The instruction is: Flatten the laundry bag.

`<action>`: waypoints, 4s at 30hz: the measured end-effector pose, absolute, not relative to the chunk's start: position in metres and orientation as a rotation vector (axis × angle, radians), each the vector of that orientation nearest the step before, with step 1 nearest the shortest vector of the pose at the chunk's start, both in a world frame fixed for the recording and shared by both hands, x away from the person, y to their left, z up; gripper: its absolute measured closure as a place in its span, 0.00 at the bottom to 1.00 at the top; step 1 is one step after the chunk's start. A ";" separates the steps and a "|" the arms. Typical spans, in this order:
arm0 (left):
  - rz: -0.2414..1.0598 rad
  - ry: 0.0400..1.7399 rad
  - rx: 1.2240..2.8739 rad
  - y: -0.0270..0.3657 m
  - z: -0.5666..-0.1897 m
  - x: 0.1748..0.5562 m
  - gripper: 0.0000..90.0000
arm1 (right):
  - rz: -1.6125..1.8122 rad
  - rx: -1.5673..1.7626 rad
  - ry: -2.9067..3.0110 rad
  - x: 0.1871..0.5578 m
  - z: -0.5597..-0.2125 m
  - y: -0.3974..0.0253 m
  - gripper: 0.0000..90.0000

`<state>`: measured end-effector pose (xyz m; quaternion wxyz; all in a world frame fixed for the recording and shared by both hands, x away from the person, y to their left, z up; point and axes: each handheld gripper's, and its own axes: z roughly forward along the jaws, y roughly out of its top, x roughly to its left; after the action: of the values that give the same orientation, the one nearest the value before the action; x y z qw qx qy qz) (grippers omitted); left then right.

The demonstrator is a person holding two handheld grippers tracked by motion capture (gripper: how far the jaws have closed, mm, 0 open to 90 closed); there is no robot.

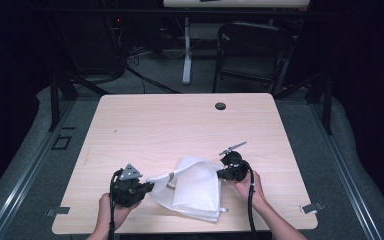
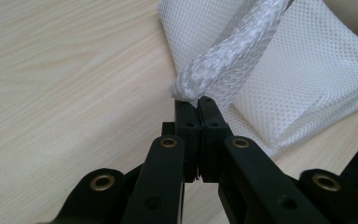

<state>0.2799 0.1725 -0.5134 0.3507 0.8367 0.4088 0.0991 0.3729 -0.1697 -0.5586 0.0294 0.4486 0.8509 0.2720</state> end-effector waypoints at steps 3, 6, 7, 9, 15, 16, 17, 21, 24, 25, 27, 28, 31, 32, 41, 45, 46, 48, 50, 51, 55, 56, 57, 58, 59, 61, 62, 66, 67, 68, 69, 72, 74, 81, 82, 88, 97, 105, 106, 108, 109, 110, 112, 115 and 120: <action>0.261 1.062 2.171 0.173 -0.514 0.281 0.99 | 0.839 1.369 2.623 0.372 -0.559 -0.170 1.00; 0.276 1.070 2.175 0.173 -0.516 0.281 0.99 | 0.814 1.363 2.615 0.372 -0.558 -0.171 1.00; 0.282 1.073 2.178 0.174 -0.516 0.282 0.99 | 0.821 1.372 2.605 0.372 -0.559 -0.170 1.00; 0.306 1.069 2.190 0.174 -0.517 0.282 0.99 | 0.818 1.370 2.597 0.372 -0.559 -0.171 1.00; 0.309 1.077 2.198 0.174 -0.520 0.283 0.99 | 0.774 1.344 2.604 0.372 -0.557 -0.173 1.00; 0.298 1.081 2.200 0.175 -0.521 0.284 0.99 | 0.784 1.349 2.602 0.372 -0.557 -0.173 1.00; 0.291 1.081 2.203 0.175 -0.521 0.284 0.99 | 0.780 1.345 2.605 0.373 -0.557 -0.174 1.00; 0.291 1.079 2.202 0.174 -0.523 0.285 0.99 | 0.789 1.357 2.581 0.372 -0.557 -0.175 1.00; 0.289 1.081 2.208 0.173 -0.525 0.285 0.99 | 0.759 1.332 2.581 0.372 -0.556 -0.174 1.00; 0.293 1.082 2.213 0.172 -0.526 0.285 0.99 | 0.750 1.326 2.578 0.372 -0.556 -0.176 1.00; 0.292 1.083 2.220 0.172 -0.526 0.286 0.99 | 0.747 1.326 2.586 0.373 -0.555 -0.177 1.00; 0.285 1.093 2.215 0.172 -0.527 0.286 0.99 | 0.733 1.329 2.573 0.373 -0.555 -0.178 1.00; 0.262 1.125 2.207 0.174 -0.531 0.290 0.99 | 0.739 1.335 2.567 0.374 -0.555 -0.180 1.00; 0.259 1.135 2.205 0.175 -0.533 0.292 0.99 | 0.743 1.338 2.568 0.374 -0.556 -0.180 1.00; 0.230 1.205 2.186 0.178 -0.540 0.300 0.99 | 0.759 1.337 2.562 0.369 -0.551 -0.181 1.00; 0.191 1.242 2.168 0.179 -0.542 0.302 0.99 | 0.823 1.313 2.618 0.349 -0.537 -0.174 1.00; 0.188 1.240 2.180 0.180 -0.543 0.303 0.99 | 0.847 1.324 2.628 0.343 -0.539 -0.170 1.00; 0.181 1.250 2.177 0.179 -0.544 0.303 0.99 | 0.767 1.272 2.704 0.337 -0.543 -0.165 1.00; 0.171 1.250 2.176 0.180 -0.544 0.303 0.99 | 0.727 1.265 2.704 0.337 -0.553 -0.160 1.00; 0.164 1.252 2.181 0.181 -0.544 0.303 0.99 | 0.707 1.259 2.723 0.338 -0.554 -0.161 1.00; 0.155 1.271 2.183 0.181 -0.547 0.304 0.99 | 0.713 1.260 2.705 0.341 -0.556 -0.161 1.00; 0.150 1.272 2.182 0.181 -0.547 0.304 0.99 | 0.702 1.251 2.706 0.341 -0.556 -0.162 1.00; 0.153 1.272 2.188 0.180 -0.547 0.304 0.99 | 0.757 1.273 2.671 0.340 -0.559 -0.161 1.00; 0.149 1.268 2.188 0.180 -0.547 0.304 0.99 | 0.736 1.265 2.683 0.342 -0.558 -0.162 1.00; 0.153 1.266 2.193 0.179 -0.547 0.304 0.99 | 0.715 1.245 2.696 0.343 -0.557 -0.163 1.00; 0.150 1.259 2.198 0.178 -0.547 0.304 0.99 | 0.763 1.278 2.643 0.342 -0.559 -0.161 1.00; 0.152 1.261 2.201 0.178 -0.547 0.303 0.99 | 0.695 1.241 2.677 0.344 -0.556 -0.163 1.00; 0.128 1.265 2.211 0.177 -0.549 0.304 0.99 | 0.711 1.256 2.650 0.345 -0.557 -0.164 1.00; 0.126 1.267 2.215 0.177 -0.550 0.304 0.99 | 0.712 1.258 2.641 0.346 -0.558 -0.164 1.00; 0.124 1.272 2.212 0.176 -0.551 0.305 0.99 | 0.711 1.258 2.640 0.346 -0.558 -0.164 1.00; 0.119 1.272 2.211 0.176 -0.551 0.305 0.99 | 0.709 1.256 2.639 0.346 -0.558 -0.165 1.00; 0.120 1.277 2.213 0.176 -0.551 0.305 0.98 | 0.682 1.241 2.655 0.347 -0.556 -0.166 1.00; 0.119 1.278 2.215 0.176 -0.551 0.305 0.98 | 0.690 1.249 2.649 0.348 -0.556 -0.166 1.00; 0.096 1.289 2.210 0.179 -0.551 0.304 0.98 | 0.707 1.252 2.621 0.348 -0.558 -0.167 1.00; 0.089 1.295 2.199 0.179 -0.551 0.304 0.98 | 0.705 1.251 2.622 0.348 -0.558 -0.166 1.00; -0.002 1.350 2.139 0.186 -0.552 0.302 0.98 | 0.710 1.257 2.618 0.350 -0.558 -0.167 1.00; 0.075 1.381 2.177 0.188 -0.549 0.300 0.93 | 0.751 1.279 2.587 0.349 -0.560 -0.166 1.00; 0.143 1.387 2.165 0.196 -0.538 0.301 0.55 | 0.714 1.246 2.626 0.351 -0.558 -0.168 1.00; 0.170 1.380 2.170 0.195 -0.535 0.300 0.50 | 0.716 1.247 2.625 0.351 -0.558 -0.168 1.00; 0.190 1.374 2.174 0.194 -0.533 0.299 0.44 | 0.728 1.232 2.620 0.351 -0.559 -0.167 1.00; 0.200 1.367 2.186 0.194 -0.533 0.299 0.42 | 0.693 1.216 2.639 0.352 -0.557 -0.168 1.00; 0.200 1.370 2.179 0.195 -0.533 0.299 0.41 | 0.718 1.229 2.626 0.351 -0.558 -0.168 1.00; 0.202 1.364 2.178 0.196 -0.532 0.299 0.41 | 0.706 1.211 2.653 0.353 -0.557 -0.169 1.00; 0.188 1.358 2.171 0.196 -0.530 0.297 0.39 | 0.697 1.184 2.679 0.355 -0.556 -0.172 1.00; 0.242 1.289 2.165 0.197 -0.522 0.296 0.33 | 0.720 1.155 2.680 0.356 -0.556 -0.173 1.00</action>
<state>0.2965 0.1968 -0.5222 0.3005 0.8157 0.4858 0.0914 0.3564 -0.1726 -0.5565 0.0678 0.3832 0.8896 0.2390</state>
